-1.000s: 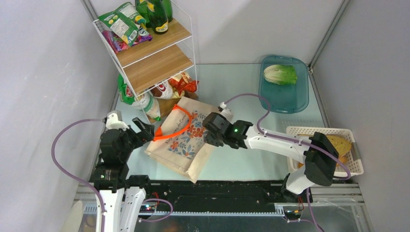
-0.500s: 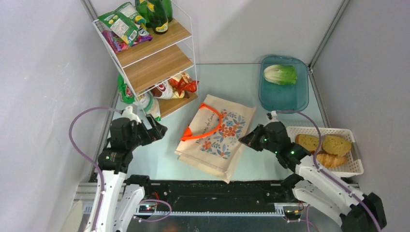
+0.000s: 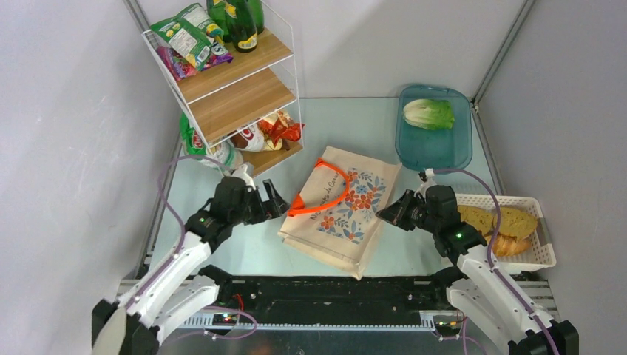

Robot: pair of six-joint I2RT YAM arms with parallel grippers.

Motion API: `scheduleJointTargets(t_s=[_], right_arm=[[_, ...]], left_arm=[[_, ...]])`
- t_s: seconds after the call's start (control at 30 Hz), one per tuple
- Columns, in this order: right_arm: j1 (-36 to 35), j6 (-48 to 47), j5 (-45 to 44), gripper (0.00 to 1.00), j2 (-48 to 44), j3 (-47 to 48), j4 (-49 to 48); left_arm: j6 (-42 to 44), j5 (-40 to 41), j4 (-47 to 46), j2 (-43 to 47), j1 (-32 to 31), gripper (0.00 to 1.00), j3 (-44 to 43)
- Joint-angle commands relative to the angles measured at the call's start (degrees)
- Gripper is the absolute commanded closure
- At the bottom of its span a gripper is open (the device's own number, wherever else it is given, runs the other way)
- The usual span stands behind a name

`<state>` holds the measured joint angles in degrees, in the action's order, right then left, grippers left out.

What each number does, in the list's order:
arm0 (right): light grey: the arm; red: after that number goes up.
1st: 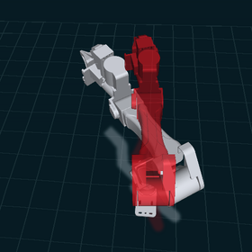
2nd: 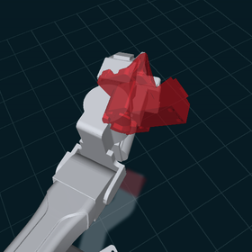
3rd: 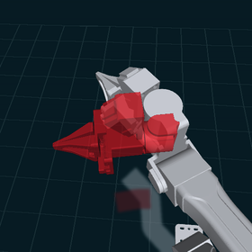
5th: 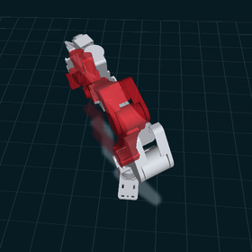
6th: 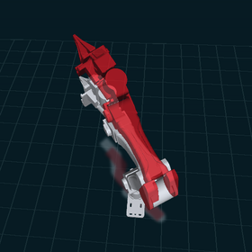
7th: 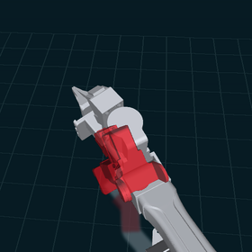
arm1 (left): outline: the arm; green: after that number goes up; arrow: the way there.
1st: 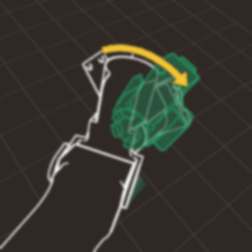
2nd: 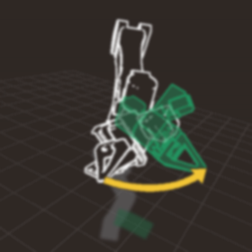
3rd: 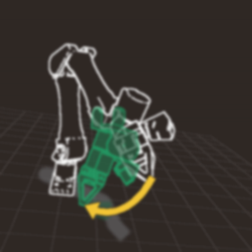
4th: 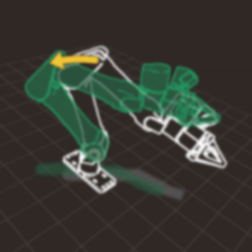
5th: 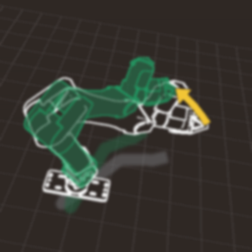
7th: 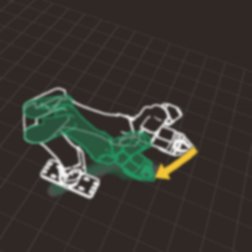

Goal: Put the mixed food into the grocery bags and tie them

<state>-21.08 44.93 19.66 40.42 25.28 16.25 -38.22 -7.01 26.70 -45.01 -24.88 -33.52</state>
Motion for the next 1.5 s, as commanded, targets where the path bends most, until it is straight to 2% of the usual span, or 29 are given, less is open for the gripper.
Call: scheduleJointTargets(t_s=[0.0, 0.1, 0.17, 0.37, 0.43, 0.5, 0.53, 0.57, 0.6, 0.63, 0.67, 0.7, 0.83, 0.97, 1.03, 1.13, 1.17, 1.2, 1.23, 1.3, 1.37, 1.47], right_arm=[[0.3, -3.4, 2.6, 1.0, -1.2, -0.2, 1.5], [0.3, -3.7, 3.2, 1.0, -1.6, -0.2, 1.5], [0.3, -3.8, 3.6, 1.0, -1.7, -0.2, 1.6], [0.4, -3.9, 3.7, 1.0, -2.3, -0.2, 2.1], [0.4, -3.9, 3.3, 1.0, -2.5, -0.1, 2.4], [0.4, -3.8, 3.1, 1.0, -2.6, -0.2, 2.8], [0.4, -3.8, 3.1, 1.0, -2.6, -0.2, 2.8], [0.4, -3.8, 3.2, 1.0, -2.6, -0.2, 2.9], [0.5, -3.8, 3.2, 1.0, -2.6, -0.2, 2.9], [0.4, -3.7, 3.1, 1.0, -2.6, -0.1, 3.1], [0.4, -3.7, 3.0, 1.0, -2.6, -0.2, 3.2], [0.4, -3.6, 2.8, 1.0, -2.7, -0.2, 3.3], [0.4, -3.3, 2.6, 1.0, -2.1, 0.1, 2.3], [-0.9, -3.4, 2.4, 0.99, 0.3, 3.0, 1.4], [-2.4, -3.8, 1.2, 0.86, 2.4, 5.2, 0.7], [-4.2, -5.4, -0.4, 0.56, 7.8, 9.5, 0.9], [-5.0, -5.8, -0.7, 0.51, 10.1, 12.2, 1.8], [-6.2, -6.9, -2.0, 0.42, 10.9, 13.6, 4.1], [-6.9, -7.3, -3.2, 0.38, 11.9, 16.4, 5.6], [-8.8, -7.9, -8.8, 0.26, 11.2, 19.2, 9.7], [-9.3, -7.7, -14.2, 0.06, 8.9, 20.7, 13.6], [-8.9, -7.0, -18.4, 0.01, 4.9, 22.4, 17.8]], left_arm=[[-2.5, -1.2, -16.9, -5.5, -0.8, 0.02, 3.2], [-3.6, -3.9, -28.1, -8.2, -0.9, 0.02, 6.4], [-4.1, -5.3, -30.9, -11.0, -0.9, 0.02, 6.3], [-4.0, -10.5, -32.2, -22.2, -2.0, 0.0, 2.8], [-4.1, -11.9, -33.1, -23.6, -3.8, 0.08, 2.2], [-4.1, -13.5, -33.8, -23.2, -5.7, 0.21, 1.6], [-4.4, -14.6, -33.9, -22.9, -6.5, 0.34, 1.4], [-4.6, -15.2, -34.0, -21.8, -6.8, 0.42, 1.0], [-5.1, -16.1, -34.0, -21.1, -7.1, 0.58, 0.8], [-5.3, -16.4, -34.1, -19.0, -7.1, 0.67, 0.8], [-5.7, -16.5, -34.1, -17.6, -7.2, 0.85, 0.7], [-5.9, -16.3, -34.0, -14.8, -7.3, 0.96, 0.7], [-5.6, -16.2, -32.6, -6.2, -7.4, 1.0, -1.2], [1.4, -15.3, -17.9, -2.3, -7.8, 1.0, -11.1], [3.1, -15.6, -15.5, -1.8, -8.4, 1.0, -15.5], [5.8, -14.5, -12.5, -3.1, -10.2, 1.0, -23.0], [7.3, -14.1, -10.7, -3.7, -11.4, 1.0, -26.2], [7.9, -13.8, -9.8, -5.1, -12.0, 1.0, -27.8], [8.9, -13.8, -8.6, -5.8, -13.5, 1.0, -30.1], [10.3, -12.4, -7.7, -7.6, -16.6, 1.0, -32.0], [12.0, -9.2, -6.9, -10.4, -20.3, 1.0, -33.1], [14.6, -3.5, -5.8, -14.1, -25.9, 1.0, -33.8]])
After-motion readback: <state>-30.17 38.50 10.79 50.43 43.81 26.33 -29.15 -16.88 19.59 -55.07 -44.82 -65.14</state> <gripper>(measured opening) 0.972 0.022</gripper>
